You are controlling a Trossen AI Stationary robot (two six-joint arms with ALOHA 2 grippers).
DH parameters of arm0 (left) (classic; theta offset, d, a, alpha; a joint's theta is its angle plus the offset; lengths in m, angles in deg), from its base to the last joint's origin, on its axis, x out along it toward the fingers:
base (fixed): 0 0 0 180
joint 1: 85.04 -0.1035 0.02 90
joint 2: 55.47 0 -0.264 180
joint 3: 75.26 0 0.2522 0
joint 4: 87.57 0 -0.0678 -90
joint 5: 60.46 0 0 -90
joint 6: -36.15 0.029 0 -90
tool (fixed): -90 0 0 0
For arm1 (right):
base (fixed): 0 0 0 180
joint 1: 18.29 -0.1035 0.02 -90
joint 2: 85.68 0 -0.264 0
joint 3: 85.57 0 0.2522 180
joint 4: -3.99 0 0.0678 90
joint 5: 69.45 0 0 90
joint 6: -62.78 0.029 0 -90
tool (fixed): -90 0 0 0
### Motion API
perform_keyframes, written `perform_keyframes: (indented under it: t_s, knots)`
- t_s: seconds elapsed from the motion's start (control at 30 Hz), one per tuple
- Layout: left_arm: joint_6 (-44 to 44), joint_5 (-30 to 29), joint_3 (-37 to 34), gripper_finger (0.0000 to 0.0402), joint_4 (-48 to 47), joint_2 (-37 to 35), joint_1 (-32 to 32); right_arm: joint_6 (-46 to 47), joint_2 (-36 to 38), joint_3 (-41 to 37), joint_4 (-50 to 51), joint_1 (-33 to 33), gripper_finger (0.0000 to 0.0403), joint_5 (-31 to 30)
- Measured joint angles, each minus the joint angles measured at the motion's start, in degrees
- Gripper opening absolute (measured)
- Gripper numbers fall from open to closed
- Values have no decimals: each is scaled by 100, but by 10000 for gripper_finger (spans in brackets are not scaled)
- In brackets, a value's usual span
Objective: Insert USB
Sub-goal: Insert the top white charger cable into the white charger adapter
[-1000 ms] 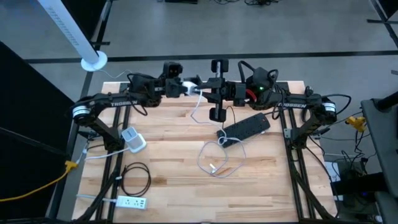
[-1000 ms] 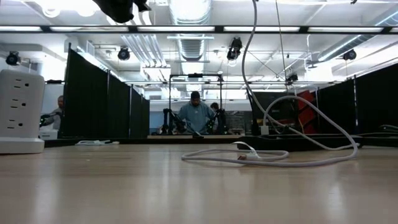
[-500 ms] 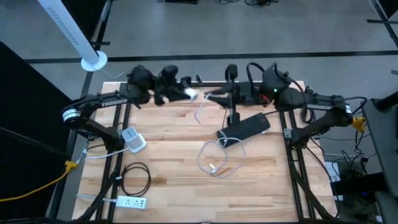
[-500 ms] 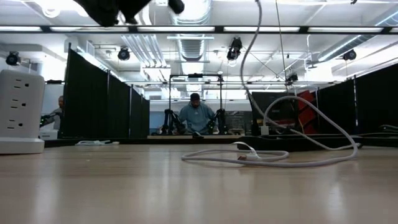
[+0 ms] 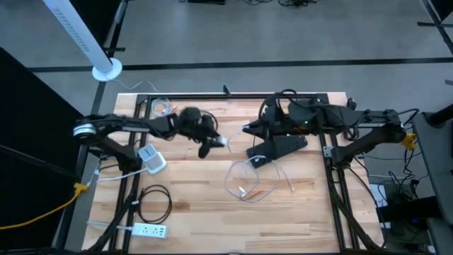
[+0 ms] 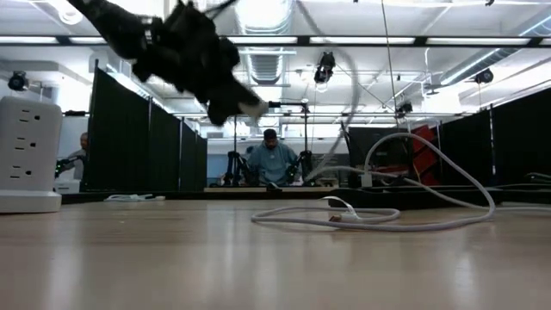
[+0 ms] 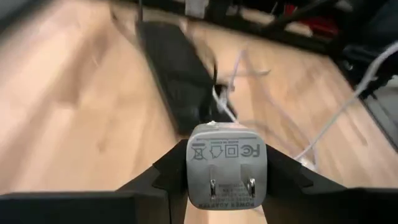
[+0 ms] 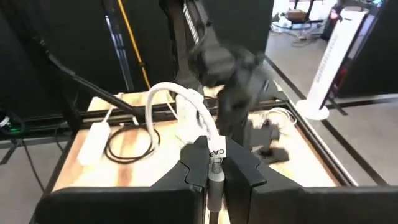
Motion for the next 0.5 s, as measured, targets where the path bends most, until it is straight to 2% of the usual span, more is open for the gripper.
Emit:
perform_keyframes:
  t_s: [0.13,0.33,0.5]
  knots:
    - [0,-555,-174,129,471,669,232,108,-116,0,-6,-87,14,5]
    - [66,-743,-17,129,228,1443,359,306,-122,-1,65,-102,14,-1]
    - [531,-989,21,129,327,1712,447,372,-122,-2,277,-113,14,1]
